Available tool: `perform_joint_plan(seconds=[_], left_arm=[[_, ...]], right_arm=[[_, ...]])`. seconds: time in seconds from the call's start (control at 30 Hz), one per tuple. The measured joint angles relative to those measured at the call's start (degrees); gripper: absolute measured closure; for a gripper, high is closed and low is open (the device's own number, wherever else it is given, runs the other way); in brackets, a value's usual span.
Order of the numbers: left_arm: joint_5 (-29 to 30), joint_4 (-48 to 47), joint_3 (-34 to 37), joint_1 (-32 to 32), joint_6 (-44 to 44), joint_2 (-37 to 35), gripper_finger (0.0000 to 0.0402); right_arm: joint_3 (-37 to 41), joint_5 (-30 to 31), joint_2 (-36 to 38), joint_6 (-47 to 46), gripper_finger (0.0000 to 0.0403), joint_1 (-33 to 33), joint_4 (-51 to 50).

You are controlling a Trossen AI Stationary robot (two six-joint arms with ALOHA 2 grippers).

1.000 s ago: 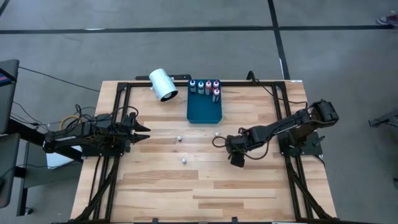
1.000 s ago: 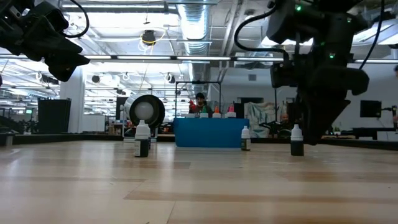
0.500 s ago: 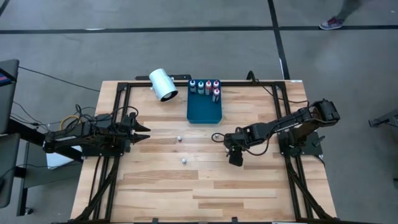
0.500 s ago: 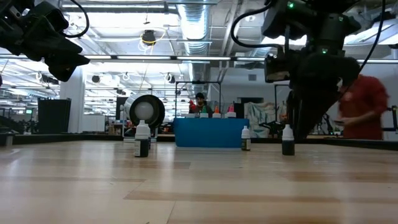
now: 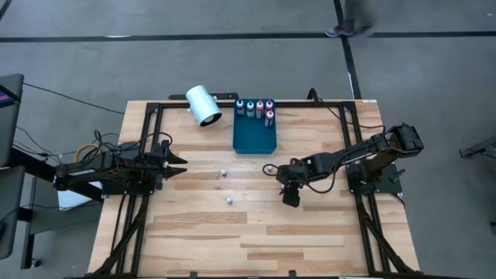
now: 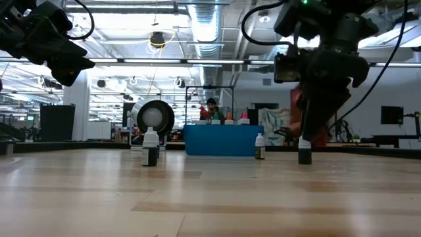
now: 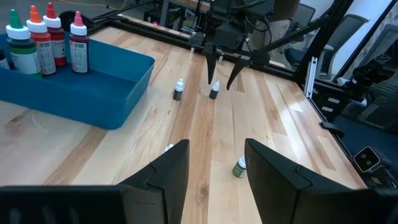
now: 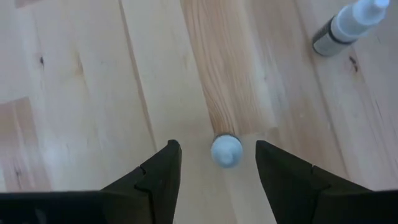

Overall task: Pick & Place food coloring
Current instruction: Put the right small black food coloring bottle into the blue bin

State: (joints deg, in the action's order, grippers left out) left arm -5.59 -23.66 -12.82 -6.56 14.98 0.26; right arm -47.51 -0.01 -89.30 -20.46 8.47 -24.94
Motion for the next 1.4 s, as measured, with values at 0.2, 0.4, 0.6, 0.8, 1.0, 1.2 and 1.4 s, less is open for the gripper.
perform_joint_plan(seconds=[0.2, 0.4, 0.6, 0.8, 1.0, 1.2, 1.4], left_arm=[[0.0, 0.0, 0.0, 0.0, 0.0, 0.0, 0.0256], [0.0, 0.0, 0.0, 0.0, 0.0, 0.0, 0.0256], [0.0, 0.0, 0.0, 0.0, 0.0, 0.0, 0.0256], [0.0, 0.0, 0.0, 0.0, 0.0, 0.0, 0.0256], [0.0, 0.0, 0.0, 0.0, 0.0, 0.0, 0.0256], [0.0, 0.0, 0.0, 0.0, 0.0, 0.0, 0.0256], [0.0, 0.0, 0.0, 0.0, 0.0, 0.0, 0.0256]], right_arm=[[0.0, 0.2, 0.0, 0.1, 0.0211, 0.0, 0.5], [0.0, 0.4, 0.0, 0.1, 0.0227, 0.0, -0.3], [0.0, 1.4, 0.0, 0.6, 0.0255, 0.0, -0.3], [0.0, 1.5, 0.0, 1.0, 0.0265, 0.0, -0.3], [0.0, 1.9, 0.0, 1.0, 0.0266, 0.0, -0.3], [0.0, 4.0, 0.0, 1.0, 0.0278, 0.0, -0.3], [0.0, 4.5, 0.0, 1.5, 0.0317, 0.0, -0.3]])
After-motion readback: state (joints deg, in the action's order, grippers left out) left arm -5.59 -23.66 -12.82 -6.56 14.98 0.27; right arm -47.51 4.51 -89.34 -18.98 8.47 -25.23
